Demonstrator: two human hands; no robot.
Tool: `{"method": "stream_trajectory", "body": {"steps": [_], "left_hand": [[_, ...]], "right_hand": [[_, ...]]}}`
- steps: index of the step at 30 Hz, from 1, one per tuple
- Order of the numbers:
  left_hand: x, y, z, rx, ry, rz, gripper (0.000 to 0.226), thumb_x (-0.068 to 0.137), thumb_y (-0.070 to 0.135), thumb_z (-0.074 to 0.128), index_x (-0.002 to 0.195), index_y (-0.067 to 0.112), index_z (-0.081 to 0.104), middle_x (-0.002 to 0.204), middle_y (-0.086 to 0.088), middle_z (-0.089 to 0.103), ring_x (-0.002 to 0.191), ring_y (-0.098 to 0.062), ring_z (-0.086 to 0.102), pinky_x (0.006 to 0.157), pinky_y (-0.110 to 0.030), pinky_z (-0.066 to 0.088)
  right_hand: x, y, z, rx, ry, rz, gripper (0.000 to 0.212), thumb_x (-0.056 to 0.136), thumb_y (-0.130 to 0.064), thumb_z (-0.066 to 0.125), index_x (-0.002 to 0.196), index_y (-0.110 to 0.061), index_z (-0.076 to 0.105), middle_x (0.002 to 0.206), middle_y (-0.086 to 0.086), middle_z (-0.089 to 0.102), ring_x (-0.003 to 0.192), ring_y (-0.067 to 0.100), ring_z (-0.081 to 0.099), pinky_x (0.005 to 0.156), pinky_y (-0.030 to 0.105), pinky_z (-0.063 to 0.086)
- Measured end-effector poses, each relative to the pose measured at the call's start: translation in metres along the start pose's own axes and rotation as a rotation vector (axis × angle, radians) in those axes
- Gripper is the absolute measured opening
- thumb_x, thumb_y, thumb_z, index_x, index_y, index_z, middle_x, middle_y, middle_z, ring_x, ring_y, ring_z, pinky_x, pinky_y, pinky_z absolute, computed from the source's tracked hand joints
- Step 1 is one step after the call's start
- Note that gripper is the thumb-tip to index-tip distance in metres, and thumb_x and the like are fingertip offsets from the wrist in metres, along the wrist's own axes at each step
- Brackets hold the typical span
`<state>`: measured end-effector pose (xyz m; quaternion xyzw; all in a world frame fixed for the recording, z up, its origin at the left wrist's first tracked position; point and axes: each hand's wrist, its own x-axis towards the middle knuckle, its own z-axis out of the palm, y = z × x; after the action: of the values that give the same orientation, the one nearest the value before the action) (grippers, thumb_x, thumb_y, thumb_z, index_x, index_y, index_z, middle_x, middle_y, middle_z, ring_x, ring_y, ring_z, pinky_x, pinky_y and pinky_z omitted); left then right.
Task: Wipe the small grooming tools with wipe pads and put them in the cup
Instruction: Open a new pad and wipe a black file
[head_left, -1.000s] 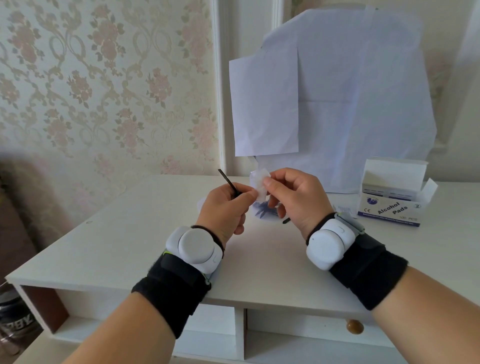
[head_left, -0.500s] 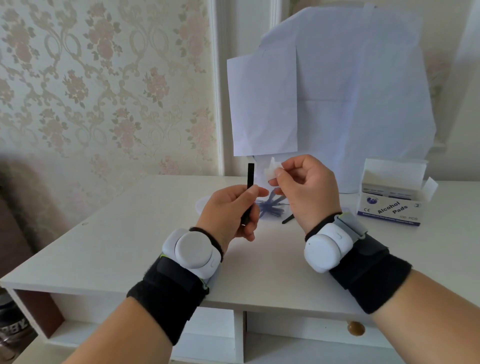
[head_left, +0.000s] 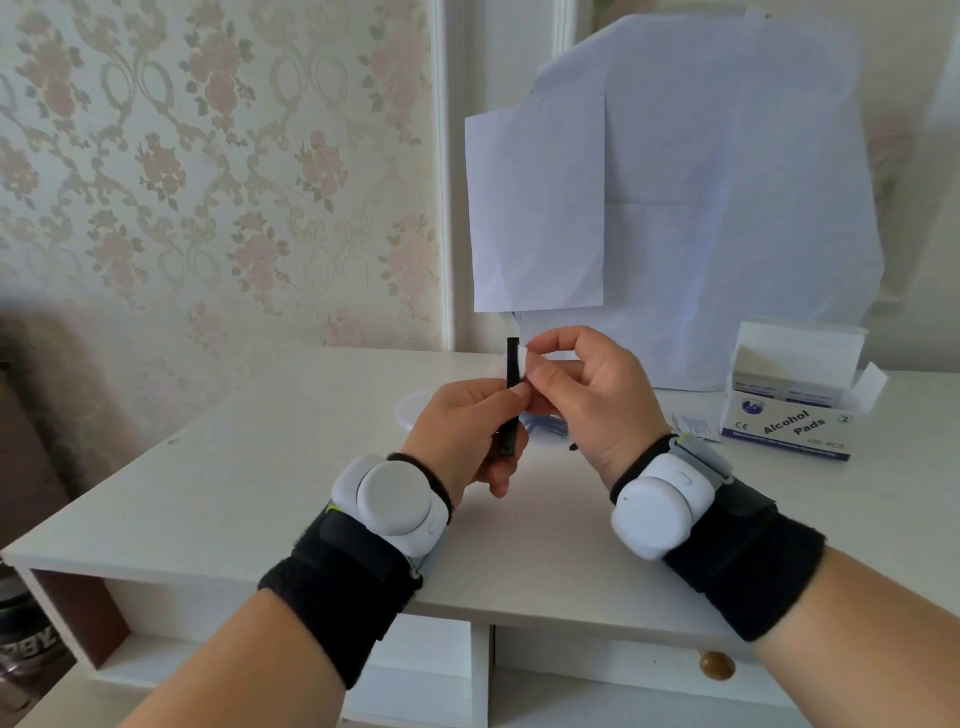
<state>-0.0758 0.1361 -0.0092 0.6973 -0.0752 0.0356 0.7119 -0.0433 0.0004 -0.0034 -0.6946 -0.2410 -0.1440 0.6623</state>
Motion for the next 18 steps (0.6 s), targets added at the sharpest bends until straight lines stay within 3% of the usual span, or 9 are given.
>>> {"method": "stream_trajectory", "body": {"steps": [4, 7, 12, 15, 18], "left_hand": [[-0.0007, 0.0005, 0.0015, 0.091, -0.01, 0.064, 0.028, 0.094, 0.018, 0.057, 0.088, -0.008, 0.064, 0.056, -0.014, 0.045, 0.034, -0.02, 0.035, 0.037, -0.023, 0.037], [-0.0008, 0.0001, 0.0017, 0.135, -0.017, 0.093, 0.027, 0.092, 0.018, 0.06, 0.081, -0.006, 0.065, 0.054, -0.013, 0.045, 0.034, -0.02, 0.037, 0.038, -0.024, 0.038], [0.0029, -0.0023, 0.0023, 0.161, -0.029, 0.101, 0.026, 0.095, 0.024, 0.059, 0.094, 0.001, 0.07, 0.049, -0.006, 0.048, 0.036, -0.02, 0.04, 0.044, -0.027, 0.04], [0.0031, -0.0031, 0.0021, 0.141, -0.018, 0.078, 0.027, 0.097, 0.023, 0.054, 0.101, -0.001, 0.067, 0.049, -0.004, 0.049, 0.036, -0.019, 0.041, 0.046, -0.027, 0.042], [0.0021, -0.0033, 0.0021, 0.154, 0.009, 0.056, 0.026, 0.098, 0.025, 0.053, 0.092, 0.006, 0.07, 0.051, -0.006, 0.05, 0.035, -0.017, 0.04, 0.043, -0.026, 0.043]], "right_hand": [[0.0015, 0.003, 0.0003, -0.049, -0.053, 0.001, 0.012, 0.09, -0.022, 0.069, 0.094, -0.012, 0.075, 0.083, 0.006, 0.077, 0.081, 0.023, 0.074, 0.08, 0.044, 0.061], [0.0019, 0.0042, -0.002, -0.118, -0.08, -0.027, 0.028, 0.09, -0.032, 0.068, 0.085, -0.006, 0.076, 0.082, 0.022, 0.073, 0.081, 0.037, 0.071, 0.077, 0.053, 0.058], [0.0024, 0.0016, -0.0045, 0.019, -0.095, 0.043, 0.02, 0.094, -0.022, 0.063, 0.094, -0.009, 0.078, 0.092, 0.011, 0.076, 0.09, 0.029, 0.072, 0.084, 0.038, 0.059], [0.0024, 0.0023, -0.005, 0.137, -0.052, 0.097, 0.022, 0.095, -0.019, 0.061, 0.093, -0.004, 0.076, 0.097, 0.01, 0.076, 0.095, 0.029, 0.072, 0.089, 0.045, 0.058], [0.0047, 0.0035, -0.0062, 0.164, 0.038, 0.092, 0.023, 0.096, -0.019, 0.06, 0.09, -0.004, 0.076, 0.093, 0.011, 0.076, 0.09, 0.027, 0.073, 0.081, 0.044, 0.06]]}}
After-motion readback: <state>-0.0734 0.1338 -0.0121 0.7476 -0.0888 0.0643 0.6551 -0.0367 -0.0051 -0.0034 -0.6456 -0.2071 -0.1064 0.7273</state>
